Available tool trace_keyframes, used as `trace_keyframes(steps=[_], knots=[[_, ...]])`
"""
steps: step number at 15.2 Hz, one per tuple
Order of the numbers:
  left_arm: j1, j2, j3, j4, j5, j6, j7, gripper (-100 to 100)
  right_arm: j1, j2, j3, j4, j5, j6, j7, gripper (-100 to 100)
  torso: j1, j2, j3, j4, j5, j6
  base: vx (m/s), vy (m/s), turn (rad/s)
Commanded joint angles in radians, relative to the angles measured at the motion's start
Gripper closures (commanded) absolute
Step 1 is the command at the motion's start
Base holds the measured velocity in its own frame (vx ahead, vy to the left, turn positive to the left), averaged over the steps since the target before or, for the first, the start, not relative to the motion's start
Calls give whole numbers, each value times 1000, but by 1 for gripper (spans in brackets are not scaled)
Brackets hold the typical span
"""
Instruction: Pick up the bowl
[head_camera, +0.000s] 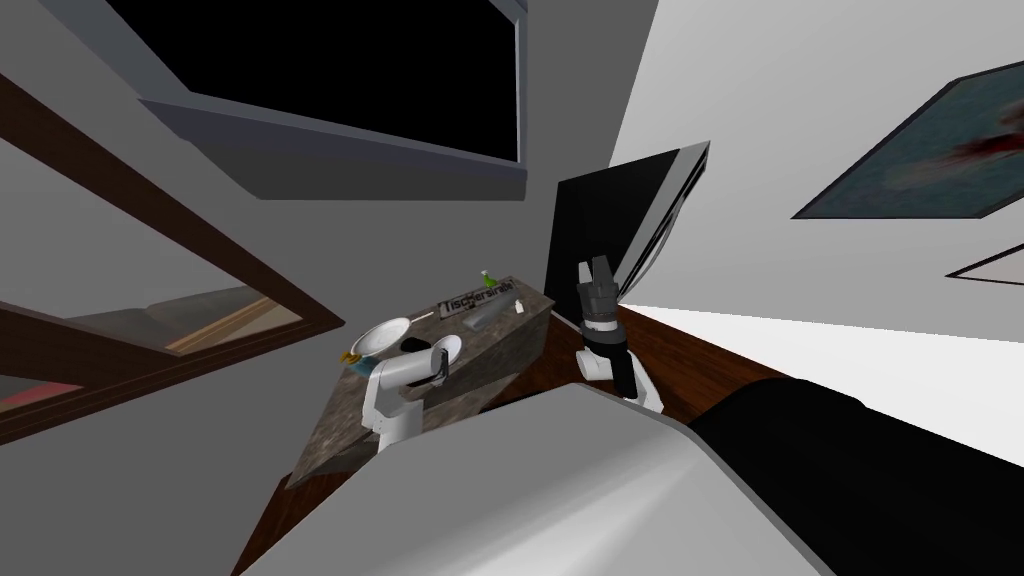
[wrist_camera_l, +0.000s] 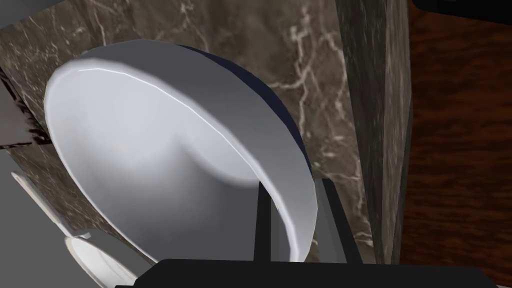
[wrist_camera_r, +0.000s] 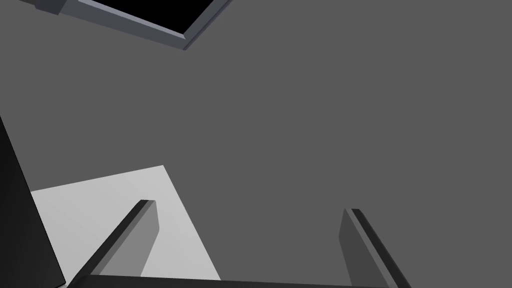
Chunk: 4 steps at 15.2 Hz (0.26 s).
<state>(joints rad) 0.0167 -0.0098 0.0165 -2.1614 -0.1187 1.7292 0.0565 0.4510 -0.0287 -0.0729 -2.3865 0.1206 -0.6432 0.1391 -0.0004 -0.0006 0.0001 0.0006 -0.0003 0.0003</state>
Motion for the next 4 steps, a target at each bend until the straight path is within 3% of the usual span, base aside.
trace_keyframes(steps=[1, 3, 4], knots=[[-2, 1, -1, -26, -1, 30, -2, 100, 0, 0, 0, 0, 0, 0, 0, 0, 0, 0, 0, 0, 0, 0, 6, -6, -18], [0, 1, -2, -56, -3, 59, -3, 100, 0, 0, 0, 0, 0, 0, 0, 0, 0, 0, 0, 0, 0, 0, 5, -6, -13], [-1, 1, -1, -39, -2, 42, -2, 100, 0, 0, 0, 0, 0, 0, 0, 0, 0, 0, 0, 0, 0, 0, 0, 0, 0]])
